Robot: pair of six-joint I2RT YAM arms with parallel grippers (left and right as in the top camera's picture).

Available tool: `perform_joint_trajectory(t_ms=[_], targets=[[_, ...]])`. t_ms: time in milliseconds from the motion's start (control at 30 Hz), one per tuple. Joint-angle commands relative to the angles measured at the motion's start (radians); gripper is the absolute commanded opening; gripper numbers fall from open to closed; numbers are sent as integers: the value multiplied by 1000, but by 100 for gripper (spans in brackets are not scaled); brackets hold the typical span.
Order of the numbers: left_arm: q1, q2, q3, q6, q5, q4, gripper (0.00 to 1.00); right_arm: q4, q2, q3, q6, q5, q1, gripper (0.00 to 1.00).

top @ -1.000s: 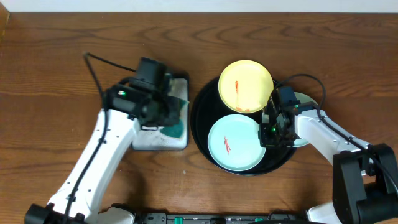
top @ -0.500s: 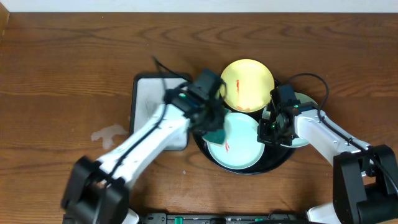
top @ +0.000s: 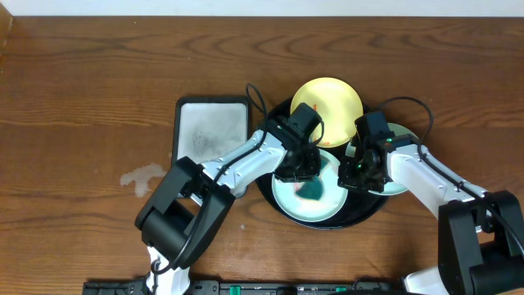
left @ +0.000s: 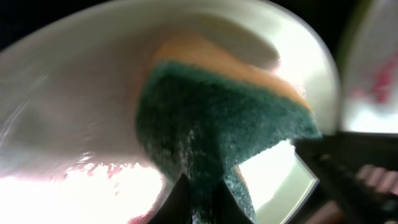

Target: Clean dirty plates on tray and stack at the side

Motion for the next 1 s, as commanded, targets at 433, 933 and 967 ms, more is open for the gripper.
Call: perform_joint_trajectory(t_ms=[433,933,967], targets=[[-4,27,-23,17,-501,-198,7,13,14,-3,38,100,-2,1],[-74,49,-23,12,117,115,8,10,14,-3,38,95,-2,1],[-82,49,-23,24,117,112,8,10,14,-3,38,95,-2,1]])
